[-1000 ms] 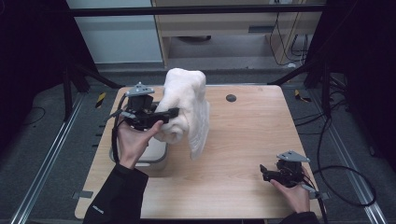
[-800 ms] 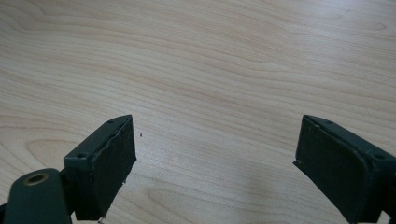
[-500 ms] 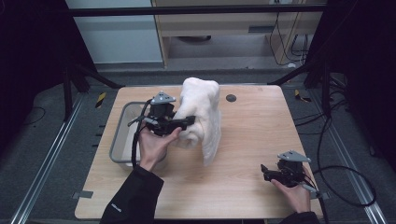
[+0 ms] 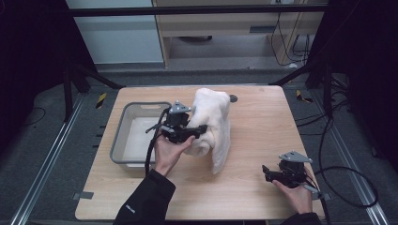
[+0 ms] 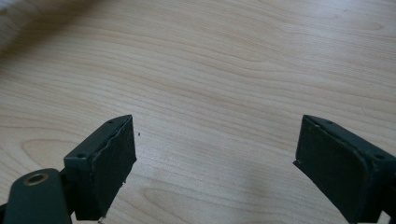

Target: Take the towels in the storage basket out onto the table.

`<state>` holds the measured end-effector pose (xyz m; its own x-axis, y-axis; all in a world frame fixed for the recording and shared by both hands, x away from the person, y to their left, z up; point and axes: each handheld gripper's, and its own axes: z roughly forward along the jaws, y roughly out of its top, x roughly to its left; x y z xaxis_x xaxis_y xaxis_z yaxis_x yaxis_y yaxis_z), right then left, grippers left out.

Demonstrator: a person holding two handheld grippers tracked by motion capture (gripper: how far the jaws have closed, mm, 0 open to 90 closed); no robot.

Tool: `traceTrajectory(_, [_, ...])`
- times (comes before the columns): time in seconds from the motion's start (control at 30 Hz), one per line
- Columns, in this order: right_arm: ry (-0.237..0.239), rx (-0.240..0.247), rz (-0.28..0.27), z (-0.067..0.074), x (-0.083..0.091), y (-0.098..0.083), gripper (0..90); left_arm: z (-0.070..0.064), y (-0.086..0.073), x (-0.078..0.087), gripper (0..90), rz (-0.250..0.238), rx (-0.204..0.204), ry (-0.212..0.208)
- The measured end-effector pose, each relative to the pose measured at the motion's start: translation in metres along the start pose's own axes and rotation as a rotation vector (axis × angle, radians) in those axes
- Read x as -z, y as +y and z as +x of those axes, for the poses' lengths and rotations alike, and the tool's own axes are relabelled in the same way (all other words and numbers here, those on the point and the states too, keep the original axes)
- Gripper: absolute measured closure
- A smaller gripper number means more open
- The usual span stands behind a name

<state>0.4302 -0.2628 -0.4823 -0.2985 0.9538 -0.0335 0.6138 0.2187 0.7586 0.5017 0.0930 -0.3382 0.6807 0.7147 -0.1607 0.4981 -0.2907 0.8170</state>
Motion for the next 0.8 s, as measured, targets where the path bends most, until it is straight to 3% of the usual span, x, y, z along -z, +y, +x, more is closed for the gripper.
traceTrajectory(0.8, [-0.001,0.003,0.008,0.001,-0.001,0.0,11.8,-0.012,-0.035,-0.053,54.8,0.06,0.022,-0.039])
